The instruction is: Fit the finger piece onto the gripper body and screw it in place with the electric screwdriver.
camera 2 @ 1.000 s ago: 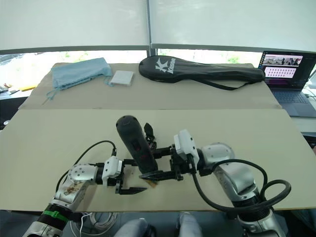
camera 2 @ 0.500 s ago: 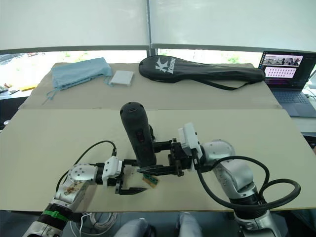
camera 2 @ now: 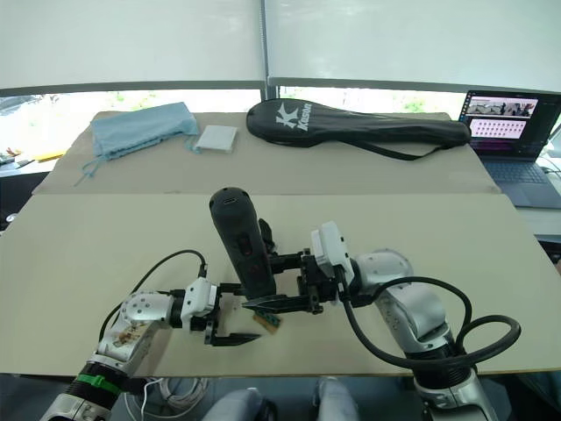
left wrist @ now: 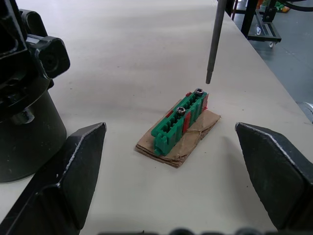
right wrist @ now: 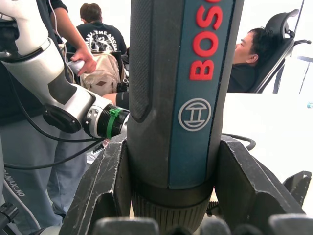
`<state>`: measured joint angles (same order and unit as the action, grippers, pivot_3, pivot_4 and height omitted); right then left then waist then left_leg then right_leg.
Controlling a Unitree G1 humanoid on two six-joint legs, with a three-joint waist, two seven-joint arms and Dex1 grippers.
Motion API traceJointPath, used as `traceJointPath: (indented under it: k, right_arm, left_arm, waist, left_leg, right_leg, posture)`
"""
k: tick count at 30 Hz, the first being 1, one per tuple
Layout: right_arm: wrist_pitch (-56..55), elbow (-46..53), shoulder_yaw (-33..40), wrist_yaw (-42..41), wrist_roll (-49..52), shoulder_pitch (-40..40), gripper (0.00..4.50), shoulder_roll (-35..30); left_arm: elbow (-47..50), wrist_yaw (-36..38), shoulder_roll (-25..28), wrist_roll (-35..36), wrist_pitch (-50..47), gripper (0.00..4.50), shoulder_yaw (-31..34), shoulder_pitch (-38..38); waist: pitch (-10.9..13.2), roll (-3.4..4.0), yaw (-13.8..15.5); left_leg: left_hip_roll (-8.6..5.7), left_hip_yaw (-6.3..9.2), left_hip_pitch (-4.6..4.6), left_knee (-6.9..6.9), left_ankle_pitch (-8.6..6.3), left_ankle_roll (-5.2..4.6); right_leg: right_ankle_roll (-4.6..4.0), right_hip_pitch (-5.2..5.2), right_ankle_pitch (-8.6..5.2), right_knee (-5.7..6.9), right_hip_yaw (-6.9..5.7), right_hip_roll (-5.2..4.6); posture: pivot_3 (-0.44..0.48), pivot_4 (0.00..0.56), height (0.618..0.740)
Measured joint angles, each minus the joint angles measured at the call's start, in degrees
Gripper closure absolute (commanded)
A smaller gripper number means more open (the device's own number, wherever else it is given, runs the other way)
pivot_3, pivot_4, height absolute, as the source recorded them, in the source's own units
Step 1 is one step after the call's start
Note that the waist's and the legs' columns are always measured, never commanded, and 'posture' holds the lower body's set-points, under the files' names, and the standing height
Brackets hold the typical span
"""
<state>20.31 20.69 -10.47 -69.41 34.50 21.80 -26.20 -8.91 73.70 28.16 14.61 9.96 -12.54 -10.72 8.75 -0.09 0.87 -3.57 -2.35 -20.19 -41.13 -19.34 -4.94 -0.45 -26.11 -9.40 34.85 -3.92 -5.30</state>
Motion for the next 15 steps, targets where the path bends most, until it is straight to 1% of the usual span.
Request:
traceJointPath:
  k: [15]
  right_arm:
    - [0.0,0.0,0.0,0.7,-1.6,0.0,2.56,-0.3]
  left_arm:
    - [-0.2,0.0,0.0,0.0,0.1,0.0,0.0,0.0]
  waist:
    - [0.0,0.0,0.0]
  left_leg:
    - [0.0,0.0,0.0,0.01,0.0,0.0]
  right_leg:
    - [0.0,0.0,0.0,0.0,0.0,0.0]
  posture:
    - [0.0,0.15,0.74]
